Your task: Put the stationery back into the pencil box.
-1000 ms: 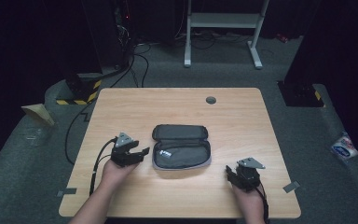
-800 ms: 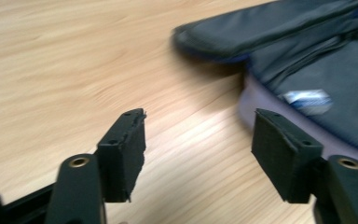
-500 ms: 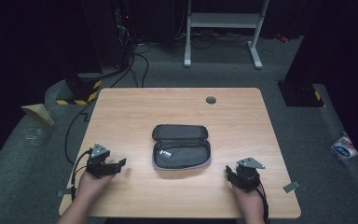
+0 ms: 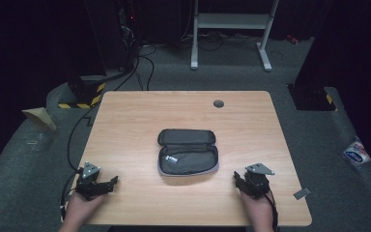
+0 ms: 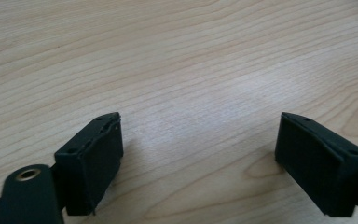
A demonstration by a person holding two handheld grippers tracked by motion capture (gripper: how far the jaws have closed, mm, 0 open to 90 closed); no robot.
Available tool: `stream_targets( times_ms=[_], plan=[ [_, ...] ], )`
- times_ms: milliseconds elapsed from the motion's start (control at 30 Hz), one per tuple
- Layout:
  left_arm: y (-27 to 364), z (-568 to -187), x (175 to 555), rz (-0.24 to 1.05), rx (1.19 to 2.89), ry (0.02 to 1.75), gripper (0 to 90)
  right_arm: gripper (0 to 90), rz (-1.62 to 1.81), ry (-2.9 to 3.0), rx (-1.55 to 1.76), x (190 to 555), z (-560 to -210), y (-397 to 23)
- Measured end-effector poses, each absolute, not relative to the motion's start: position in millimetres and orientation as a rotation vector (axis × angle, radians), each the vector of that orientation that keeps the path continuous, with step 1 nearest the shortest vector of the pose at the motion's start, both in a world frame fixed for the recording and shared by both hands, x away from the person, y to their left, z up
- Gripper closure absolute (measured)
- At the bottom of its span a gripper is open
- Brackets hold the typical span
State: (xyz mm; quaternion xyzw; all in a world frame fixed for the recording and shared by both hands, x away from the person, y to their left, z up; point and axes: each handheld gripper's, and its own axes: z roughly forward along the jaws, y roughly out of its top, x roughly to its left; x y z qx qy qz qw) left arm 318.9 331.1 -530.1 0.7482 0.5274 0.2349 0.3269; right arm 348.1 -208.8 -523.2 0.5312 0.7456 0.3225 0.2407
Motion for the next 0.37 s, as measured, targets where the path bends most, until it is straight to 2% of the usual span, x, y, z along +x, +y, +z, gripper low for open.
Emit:
stream_targets(
  times_ms=[367],
  plan=[
    [331.0, -530.3, 319.6, 0.602, 1.964, 1.371, 14.5, 43.9, 0.880, 2.039, 1.451, 348.9, -523.3, -208.4]
  ],
)
